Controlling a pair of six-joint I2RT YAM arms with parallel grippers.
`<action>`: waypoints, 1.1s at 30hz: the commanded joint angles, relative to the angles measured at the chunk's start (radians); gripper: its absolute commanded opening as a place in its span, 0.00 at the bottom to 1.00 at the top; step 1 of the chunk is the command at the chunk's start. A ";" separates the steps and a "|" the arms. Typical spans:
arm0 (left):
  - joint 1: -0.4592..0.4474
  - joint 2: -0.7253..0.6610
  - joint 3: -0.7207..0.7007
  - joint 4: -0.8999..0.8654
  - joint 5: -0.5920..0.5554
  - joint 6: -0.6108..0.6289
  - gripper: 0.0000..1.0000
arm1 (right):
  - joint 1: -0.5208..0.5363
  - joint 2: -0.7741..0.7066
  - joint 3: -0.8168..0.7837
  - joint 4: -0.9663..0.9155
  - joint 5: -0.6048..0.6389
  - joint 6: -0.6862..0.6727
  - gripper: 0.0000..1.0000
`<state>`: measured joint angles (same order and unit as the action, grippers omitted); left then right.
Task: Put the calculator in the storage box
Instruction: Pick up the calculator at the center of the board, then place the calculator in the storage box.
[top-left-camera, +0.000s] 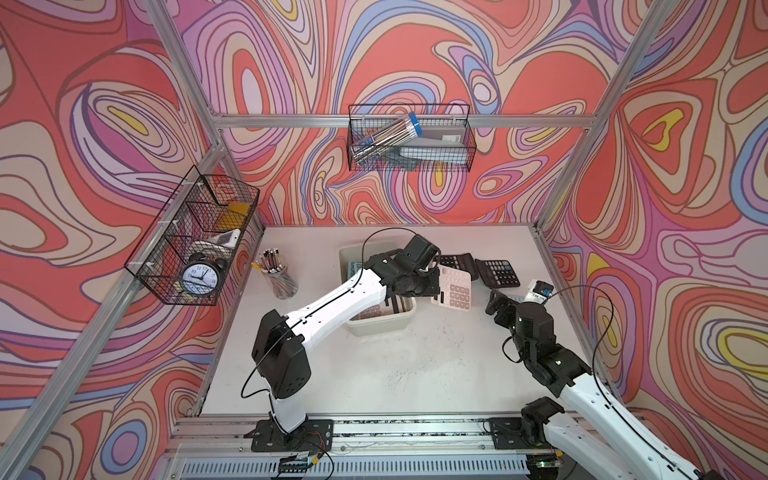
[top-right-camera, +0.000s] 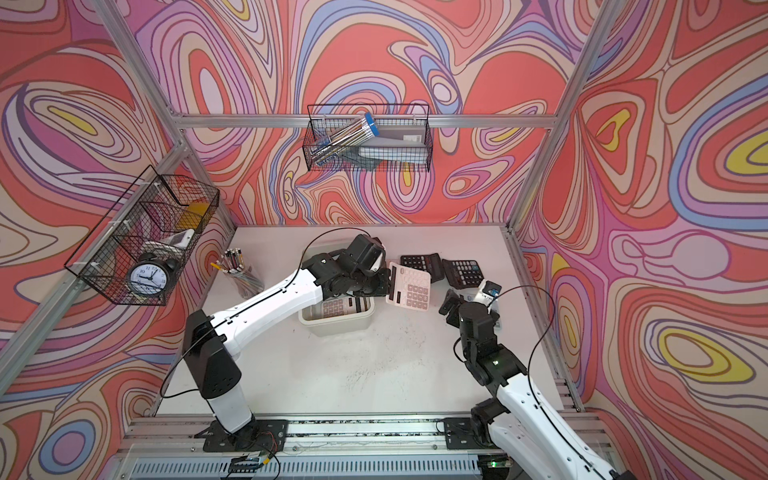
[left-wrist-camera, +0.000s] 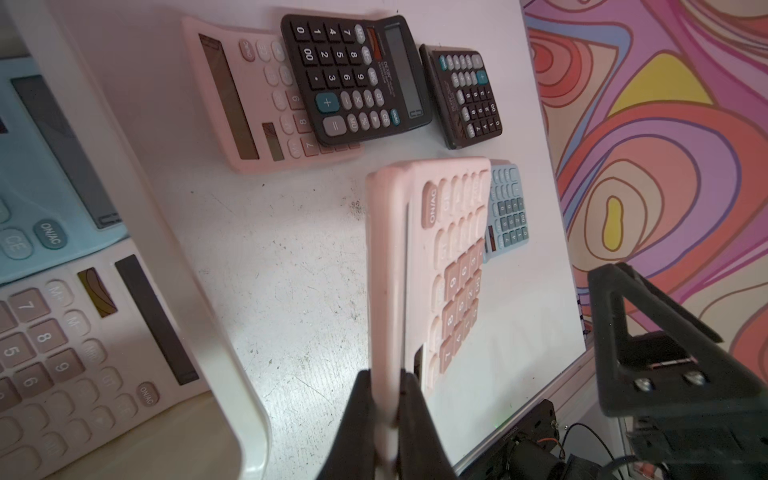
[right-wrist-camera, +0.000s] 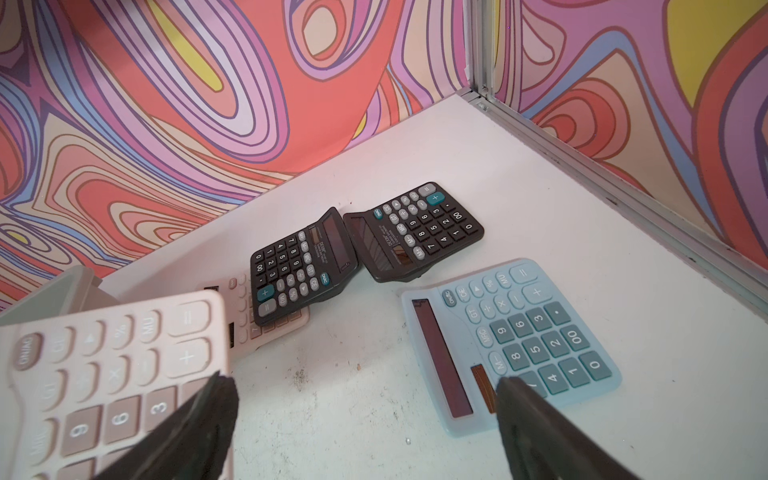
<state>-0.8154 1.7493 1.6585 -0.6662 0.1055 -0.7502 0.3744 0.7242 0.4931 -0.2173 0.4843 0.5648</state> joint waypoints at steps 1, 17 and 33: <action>0.028 -0.083 -0.055 0.045 -0.027 0.019 0.00 | -0.002 0.007 -0.010 0.011 -0.011 0.003 0.98; 0.203 -0.427 -0.339 0.035 0.009 0.019 0.00 | -0.002 0.048 -0.008 0.029 -0.027 0.006 0.98; 0.295 -0.504 -0.468 -0.095 -0.048 0.049 0.00 | -0.002 0.080 -0.006 0.042 -0.044 0.004 0.98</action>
<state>-0.5289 1.2510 1.2034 -0.7410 0.0738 -0.7242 0.3744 0.8001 0.4923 -0.1879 0.4454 0.5671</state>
